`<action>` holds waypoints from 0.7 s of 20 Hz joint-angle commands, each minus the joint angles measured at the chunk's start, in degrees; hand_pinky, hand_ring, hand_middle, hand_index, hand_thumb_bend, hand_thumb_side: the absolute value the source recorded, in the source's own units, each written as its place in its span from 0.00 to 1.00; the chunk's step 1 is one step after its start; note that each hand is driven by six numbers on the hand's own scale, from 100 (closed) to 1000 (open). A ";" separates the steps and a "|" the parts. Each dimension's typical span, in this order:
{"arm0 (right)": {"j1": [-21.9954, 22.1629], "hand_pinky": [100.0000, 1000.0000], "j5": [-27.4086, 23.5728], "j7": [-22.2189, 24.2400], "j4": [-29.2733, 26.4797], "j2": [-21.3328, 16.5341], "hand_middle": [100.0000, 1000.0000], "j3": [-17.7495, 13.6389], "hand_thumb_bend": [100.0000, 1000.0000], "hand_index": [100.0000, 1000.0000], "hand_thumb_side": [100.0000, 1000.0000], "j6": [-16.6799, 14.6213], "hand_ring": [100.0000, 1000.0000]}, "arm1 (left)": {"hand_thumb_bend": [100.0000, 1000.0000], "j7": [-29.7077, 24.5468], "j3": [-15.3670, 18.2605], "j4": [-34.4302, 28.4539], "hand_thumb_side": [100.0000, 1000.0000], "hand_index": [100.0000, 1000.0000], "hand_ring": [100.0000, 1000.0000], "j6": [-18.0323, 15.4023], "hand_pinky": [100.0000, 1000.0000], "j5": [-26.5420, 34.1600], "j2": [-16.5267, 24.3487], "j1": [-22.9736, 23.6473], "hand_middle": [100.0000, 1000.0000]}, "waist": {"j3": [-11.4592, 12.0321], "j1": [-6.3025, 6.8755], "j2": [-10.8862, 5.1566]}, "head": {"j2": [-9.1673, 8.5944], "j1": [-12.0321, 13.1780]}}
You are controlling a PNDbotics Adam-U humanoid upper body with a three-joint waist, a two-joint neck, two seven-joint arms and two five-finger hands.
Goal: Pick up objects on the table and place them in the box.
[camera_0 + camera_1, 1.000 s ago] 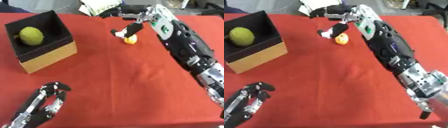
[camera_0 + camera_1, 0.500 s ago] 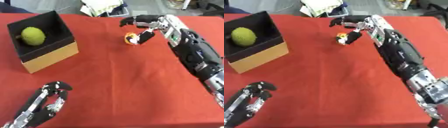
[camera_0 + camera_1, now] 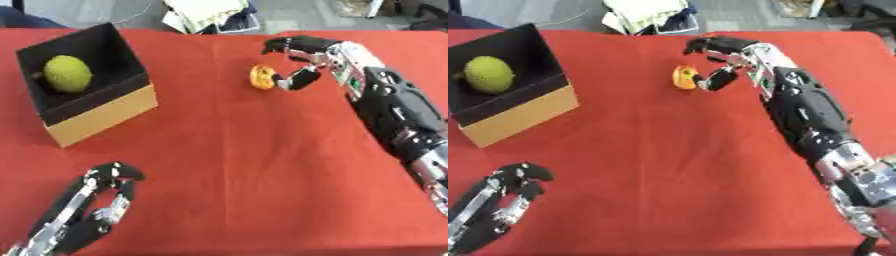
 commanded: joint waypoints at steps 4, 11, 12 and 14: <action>-2.10 1.00 1.94 -2.51 2.33 -0.31 0.98 -1.45 0.00 0.93 0.29 0.95 1.00 | 0.00 -0.33 0.09 -0.99 0.74 0.69 0.75 -0.15 0.61 0.29 0.40 -0.71 0.63 | 0.43 0.20 -0.47 | -0.55 -0.57; -2.73 1.00 1.55 -1.18 2.75 0.65 0.97 -1.17 0.00 0.86 0.32 -0.01 1.00 | 0.00 -0.47 0.01 -0.98 0.75 0.69 0.75 -0.14 0.61 0.36 0.35 -0.73 0.63 | 0.77 0.08 -0.37 | -0.53 -0.79; -2.73 1.00 1.47 -0.86 2.77 0.77 0.97 -1.15 0.00 0.84 0.31 -0.12 1.00 | 0.00 -0.48 0.02 -0.98 0.75 0.69 0.75 -0.15 0.61 0.37 0.34 -0.73 0.63 | 0.80 0.06 -0.37 | -0.54 -0.82; -2.72 1.00 1.27 -0.36 2.78 0.97 0.96 -1.11 0.00 0.73 0.20 -0.37 0.99 | 0.00 -0.50 0.01 -0.98 0.75 0.69 0.75 -0.15 0.61 0.38 0.33 -0.74 0.63 | 0.84 0.02 -0.37 | -0.56 -0.85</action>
